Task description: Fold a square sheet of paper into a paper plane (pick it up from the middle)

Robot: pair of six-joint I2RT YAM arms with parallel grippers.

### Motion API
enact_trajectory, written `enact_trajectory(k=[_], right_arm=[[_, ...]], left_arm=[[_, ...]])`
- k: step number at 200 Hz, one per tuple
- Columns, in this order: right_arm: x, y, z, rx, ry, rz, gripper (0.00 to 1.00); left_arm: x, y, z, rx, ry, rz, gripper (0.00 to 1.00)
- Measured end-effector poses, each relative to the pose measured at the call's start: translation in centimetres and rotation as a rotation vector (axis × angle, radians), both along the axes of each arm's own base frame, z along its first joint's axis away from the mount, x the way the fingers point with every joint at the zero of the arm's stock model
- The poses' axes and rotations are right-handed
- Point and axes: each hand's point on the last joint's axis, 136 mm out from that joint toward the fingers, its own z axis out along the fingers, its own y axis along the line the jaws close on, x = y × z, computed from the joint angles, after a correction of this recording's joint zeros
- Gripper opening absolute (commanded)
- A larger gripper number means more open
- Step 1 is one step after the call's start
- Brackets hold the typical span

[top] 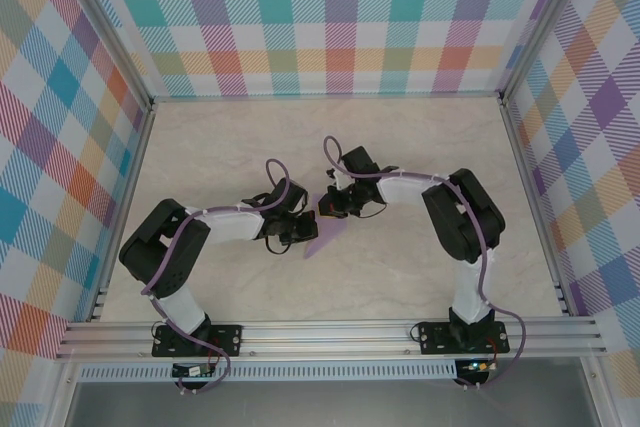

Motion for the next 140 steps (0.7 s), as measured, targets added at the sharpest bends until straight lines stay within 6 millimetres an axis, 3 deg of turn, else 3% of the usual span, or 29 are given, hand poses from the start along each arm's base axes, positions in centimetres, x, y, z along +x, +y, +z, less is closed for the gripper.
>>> enact_trajectory(k=[57,118,140], right_arm=[[1.9,-1.4,-2.0,-0.018,0.04,-0.046,0.0],[9.0,-7.7,-1.4,-0.076,-0.038,-0.256,0.0],[9.7,-8.3,-0.7,-0.078,-0.059,-0.278,0.0]], left_arm=[[0.0,0.0,0.0,0.005,-0.009,-0.016,0.0],[-0.1,0.0,0.0,0.005,-0.015,-0.027,0.0],[-0.1,0.0,0.0,0.005,-0.015,-0.029,0.0]])
